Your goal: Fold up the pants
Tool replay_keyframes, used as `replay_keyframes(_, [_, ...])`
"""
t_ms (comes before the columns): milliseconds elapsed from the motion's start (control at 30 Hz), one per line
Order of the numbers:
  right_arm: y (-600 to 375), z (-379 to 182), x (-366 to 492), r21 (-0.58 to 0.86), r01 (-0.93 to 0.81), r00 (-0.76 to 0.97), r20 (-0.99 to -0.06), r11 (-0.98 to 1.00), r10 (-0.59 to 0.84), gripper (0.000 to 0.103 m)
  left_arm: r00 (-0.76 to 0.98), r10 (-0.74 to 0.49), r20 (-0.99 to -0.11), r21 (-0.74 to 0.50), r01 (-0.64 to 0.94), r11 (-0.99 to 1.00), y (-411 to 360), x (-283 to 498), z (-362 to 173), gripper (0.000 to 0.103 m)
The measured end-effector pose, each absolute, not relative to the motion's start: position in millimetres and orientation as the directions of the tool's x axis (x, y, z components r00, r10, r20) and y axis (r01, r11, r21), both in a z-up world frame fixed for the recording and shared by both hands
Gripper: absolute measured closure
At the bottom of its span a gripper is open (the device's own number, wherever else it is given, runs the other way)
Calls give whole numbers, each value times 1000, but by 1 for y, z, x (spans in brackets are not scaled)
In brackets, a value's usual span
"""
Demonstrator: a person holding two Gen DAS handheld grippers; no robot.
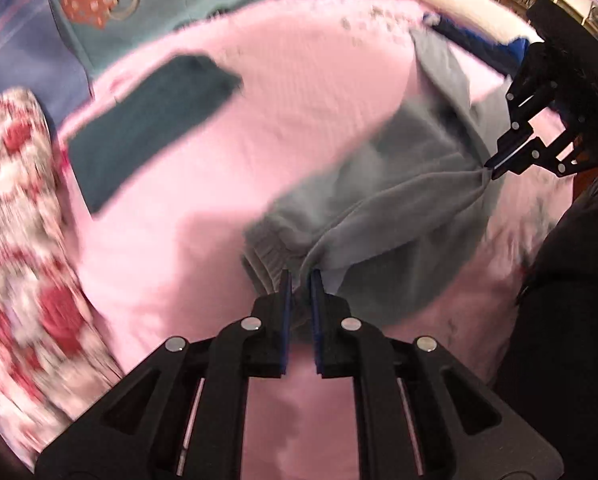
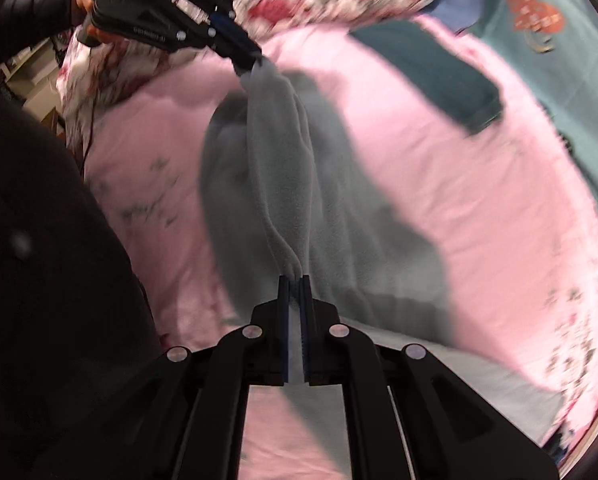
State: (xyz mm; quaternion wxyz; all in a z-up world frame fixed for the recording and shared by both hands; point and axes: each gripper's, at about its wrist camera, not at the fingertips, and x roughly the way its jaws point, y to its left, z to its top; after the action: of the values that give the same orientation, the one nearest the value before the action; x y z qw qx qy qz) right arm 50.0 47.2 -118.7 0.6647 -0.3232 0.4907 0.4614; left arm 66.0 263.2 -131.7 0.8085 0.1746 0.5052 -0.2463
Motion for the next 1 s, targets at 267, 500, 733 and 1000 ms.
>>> replay_keyframes(267, [51,-158,31,90,-840,64,-963,535,262,67,324,-158,-933,30,507,861,268,44,-180,77])
replay_keyframes(500, [-40,-104,66,233,-473,180,-919,850,352,56,445,-181,-877,23,415,909,289,35,-126,48])
replay_keyframes(733, [-180,-85,173,149,95,413,-905,984,98,51,448,-404,-798,-173,471,865,171,57,-117,38])
replay_keyframes(1000, [-255,-146,287,53,346,290,-956,937,-53,51,341,-355,-870,-215,386,897,63,72,-188,42])
